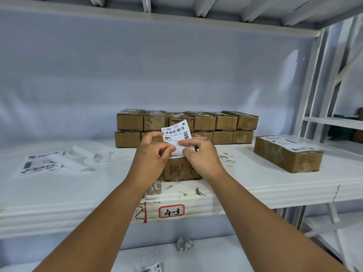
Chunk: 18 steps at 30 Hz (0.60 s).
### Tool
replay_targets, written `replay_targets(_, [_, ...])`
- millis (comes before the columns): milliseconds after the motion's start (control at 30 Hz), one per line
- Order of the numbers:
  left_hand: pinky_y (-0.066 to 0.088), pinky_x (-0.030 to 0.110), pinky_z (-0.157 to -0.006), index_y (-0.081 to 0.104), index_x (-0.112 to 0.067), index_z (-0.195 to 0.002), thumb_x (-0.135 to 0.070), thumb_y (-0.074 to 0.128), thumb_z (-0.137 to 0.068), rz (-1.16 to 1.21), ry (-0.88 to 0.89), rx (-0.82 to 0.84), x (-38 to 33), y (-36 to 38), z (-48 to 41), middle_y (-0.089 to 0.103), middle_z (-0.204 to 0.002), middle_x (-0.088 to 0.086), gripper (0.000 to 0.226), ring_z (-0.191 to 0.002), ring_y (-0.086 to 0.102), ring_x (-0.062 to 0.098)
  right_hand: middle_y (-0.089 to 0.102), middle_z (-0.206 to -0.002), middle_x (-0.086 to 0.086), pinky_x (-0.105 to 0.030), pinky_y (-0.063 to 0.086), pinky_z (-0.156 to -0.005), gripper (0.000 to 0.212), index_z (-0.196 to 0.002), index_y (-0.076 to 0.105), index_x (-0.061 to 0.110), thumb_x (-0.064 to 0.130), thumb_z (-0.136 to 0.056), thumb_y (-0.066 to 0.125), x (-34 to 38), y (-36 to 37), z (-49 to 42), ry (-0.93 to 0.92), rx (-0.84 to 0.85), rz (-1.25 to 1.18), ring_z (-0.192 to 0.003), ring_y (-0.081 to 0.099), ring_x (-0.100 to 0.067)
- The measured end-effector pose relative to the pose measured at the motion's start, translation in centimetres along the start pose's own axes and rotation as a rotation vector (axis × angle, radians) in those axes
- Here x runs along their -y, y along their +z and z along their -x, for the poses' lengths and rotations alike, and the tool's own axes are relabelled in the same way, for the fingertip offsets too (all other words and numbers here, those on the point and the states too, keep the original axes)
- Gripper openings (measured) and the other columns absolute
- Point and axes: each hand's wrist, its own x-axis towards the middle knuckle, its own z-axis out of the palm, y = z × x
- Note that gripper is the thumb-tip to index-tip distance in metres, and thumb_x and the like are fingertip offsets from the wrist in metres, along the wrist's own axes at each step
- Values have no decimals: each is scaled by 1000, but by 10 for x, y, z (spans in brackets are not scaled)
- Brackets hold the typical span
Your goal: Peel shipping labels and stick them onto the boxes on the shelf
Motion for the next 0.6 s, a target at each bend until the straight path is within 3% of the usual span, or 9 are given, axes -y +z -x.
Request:
replay_targets(67, [28, -7, -73, 74, -11, -98, -18, 58, -92, -4, 12, -7, -1, 0, 1, 45, -131, -1, 18, -95, 32, -13, 61, -113, 13, -40, 39, -99, 21, -84, 70, 39, 33, -72, 53, 2, 2, 1, 57, 6, 23, -111, 49, -19])
replay_targets(133, [31, 3, -79, 75, -14, -96, -19, 58, -92, -7, -8, -8, 0, 0, 1, 43, -130, -4, 18, -102, 33, -9, 56, -99, 21, -40, 39, -97, 18, -81, 68, 41, 32, -75, 54, 2, 0, 2, 85, 13, 37, -107, 50, -22])
replay_targets(200, [30, 15, -85, 75, -18, -96, -23, 58, -92, -5, -69, 3, 2, -1, 0, 42, -129, -6, 18, -107, 33, -3, 47, -89, 26, -35, 32, -101, 23, -92, 70, 39, 25, -83, 54, 1, -3, 1, 79, 13, 55, -109, 43, -17])
replay_targets(300, [30, 17, -85, 73, -18, -102, -23, 55, -93, 47, -144, 50, 3, -1, -1, 49, -125, -4, 21, -105, 39, 0, 28, -83, 27, -30, 20, -96, 26, -106, 68, 34, 22, -90, 51, 2, -10, 3, 88, 17, 65, -101, 19, -6])
replay_targets(400, [35, 20, -83, 71, -21, -106, -23, 48, -95, 63, -166, 94, 4, 0, 0, 57, -120, -4, 25, -103, 46, 4, 24, -83, 28, -31, 17, -101, 26, -108, 68, 34, 23, -91, 50, 3, -11, 5, 82, 8, 72, -98, 14, -5])
replay_targets(500, [35, 21, -83, 69, -22, -111, -23, 44, -97, 36, -171, 108, 6, 0, 0, 56, -124, -3, 29, -105, 45, 4, 32, -88, 28, -31, 14, -104, 26, -108, 68, 34, 26, -89, 53, -1, -7, 1, 78, -27, 95, -103, 19, -3])
replay_targets(600, [33, 16, -74, 66, -23, -114, -22, 39, -99, -9, -165, 143, 5, 1, -1, 55, -126, -2, 31, -105, 44, 5, 57, -114, 19, -34, 14, -104, 26, -106, 69, 34, 28, -85, 56, -5, -3, -3, 69, -50, 137, -120, 32, -4])
